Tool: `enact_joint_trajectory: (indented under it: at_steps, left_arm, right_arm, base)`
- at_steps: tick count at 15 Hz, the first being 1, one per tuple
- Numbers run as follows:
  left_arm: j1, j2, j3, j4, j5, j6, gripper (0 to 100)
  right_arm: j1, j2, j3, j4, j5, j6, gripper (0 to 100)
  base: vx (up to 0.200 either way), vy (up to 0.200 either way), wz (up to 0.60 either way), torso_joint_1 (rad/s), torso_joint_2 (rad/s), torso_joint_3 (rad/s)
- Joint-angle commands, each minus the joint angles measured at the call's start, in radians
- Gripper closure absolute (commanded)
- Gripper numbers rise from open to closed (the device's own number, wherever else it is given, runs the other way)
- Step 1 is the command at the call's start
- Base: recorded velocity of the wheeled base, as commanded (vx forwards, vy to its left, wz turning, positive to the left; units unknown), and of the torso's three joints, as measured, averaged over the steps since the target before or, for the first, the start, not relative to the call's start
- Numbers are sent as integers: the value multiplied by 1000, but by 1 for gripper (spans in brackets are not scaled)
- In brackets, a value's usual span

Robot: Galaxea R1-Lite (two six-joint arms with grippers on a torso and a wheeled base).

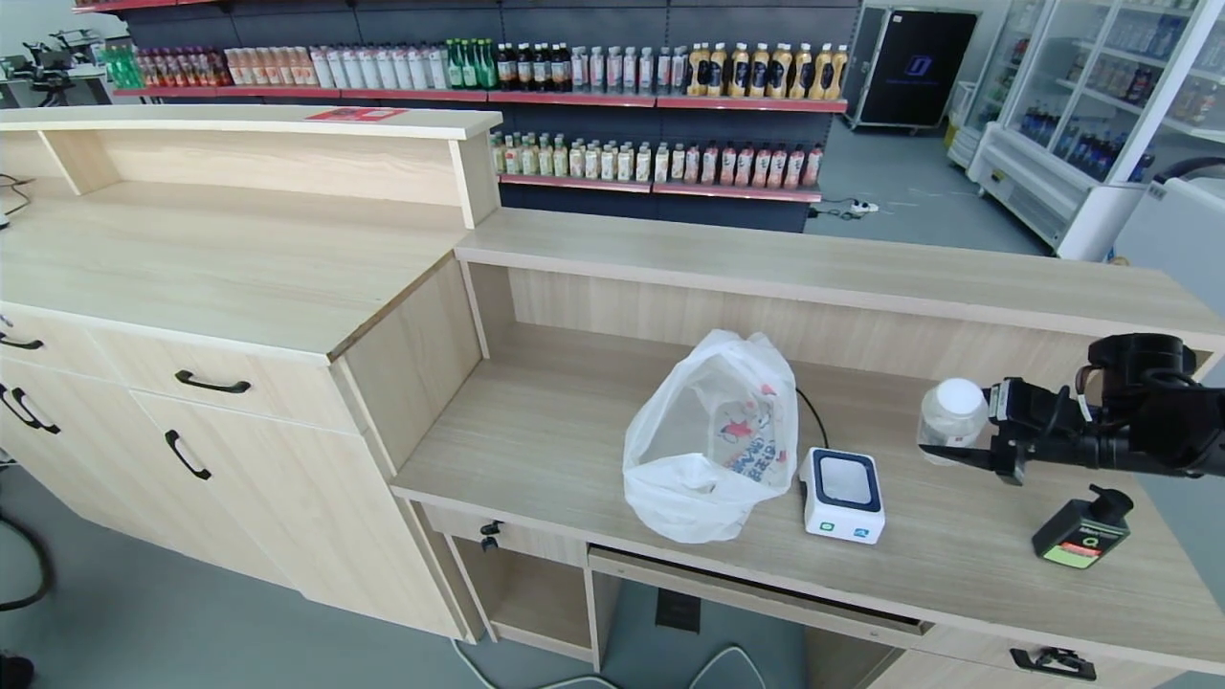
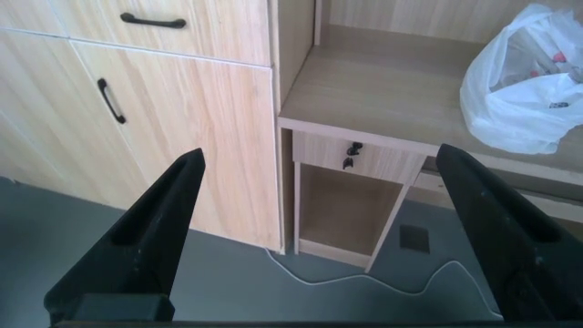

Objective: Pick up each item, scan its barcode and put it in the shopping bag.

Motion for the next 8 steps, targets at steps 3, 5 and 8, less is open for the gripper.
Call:
enact_joint_trajectory:
  at_steps: [3,5,8]
  left_arm:
    - [1,0,0,0,1,0,0]
    - [1,0,0,0,1,0,0]
    - [1,0,0,0,1,0,0]
  right_arm:
    - [-6,52,-34,0,9,-57,100]
    - [-1,72,-59,1,21,-85,100]
    - [31,99,-93,3,27,-85,100]
  base:
    - [0,0,0,0,0,0]
    - [0,0,0,0,0,0]
    - [0,0,0,0,0,0]
